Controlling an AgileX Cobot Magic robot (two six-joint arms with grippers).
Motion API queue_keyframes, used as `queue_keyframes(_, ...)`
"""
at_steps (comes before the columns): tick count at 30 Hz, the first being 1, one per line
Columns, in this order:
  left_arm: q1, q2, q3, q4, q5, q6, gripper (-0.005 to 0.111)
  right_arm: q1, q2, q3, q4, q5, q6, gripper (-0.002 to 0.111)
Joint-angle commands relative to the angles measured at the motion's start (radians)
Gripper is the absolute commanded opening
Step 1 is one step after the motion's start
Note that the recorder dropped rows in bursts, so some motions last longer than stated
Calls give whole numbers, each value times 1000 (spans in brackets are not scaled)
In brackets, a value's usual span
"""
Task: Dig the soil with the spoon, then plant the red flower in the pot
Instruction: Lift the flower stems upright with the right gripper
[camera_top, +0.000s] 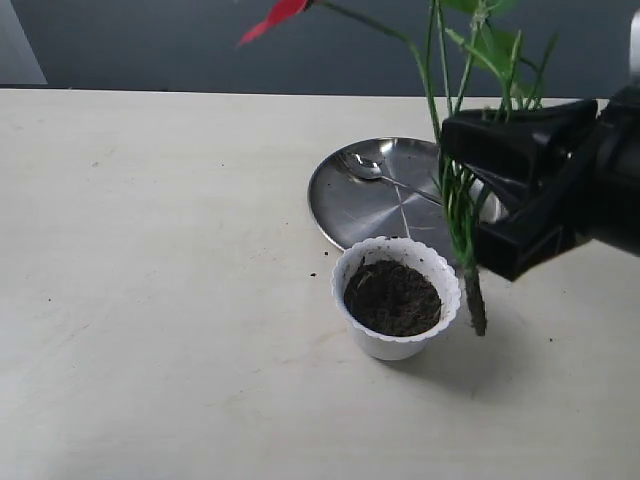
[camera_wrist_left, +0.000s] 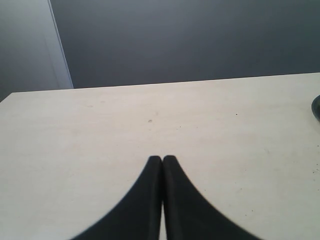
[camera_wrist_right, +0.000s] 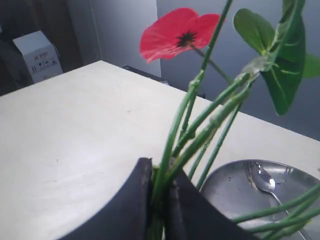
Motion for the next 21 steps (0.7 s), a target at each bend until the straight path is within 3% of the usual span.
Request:
queue_keyframes(1, -2, -2, 0, 3, 1, -2, 0, 1, -31, -6, 34, -83, -109, -1)
queue_keyframes(10, -2, -2, 0, 3, 1, -2, 0, 1, 34, -211, 34, -428, -36, -1)
queue_keyframes(15, -2, -2, 0, 3, 1, -2, 0, 1, 40, -208, 34, -414, -64, -1)
queue_keyframes(21, -2, -2, 0, 3, 1, -2, 0, 1, 49, -208, -116, -422, -64, -1)
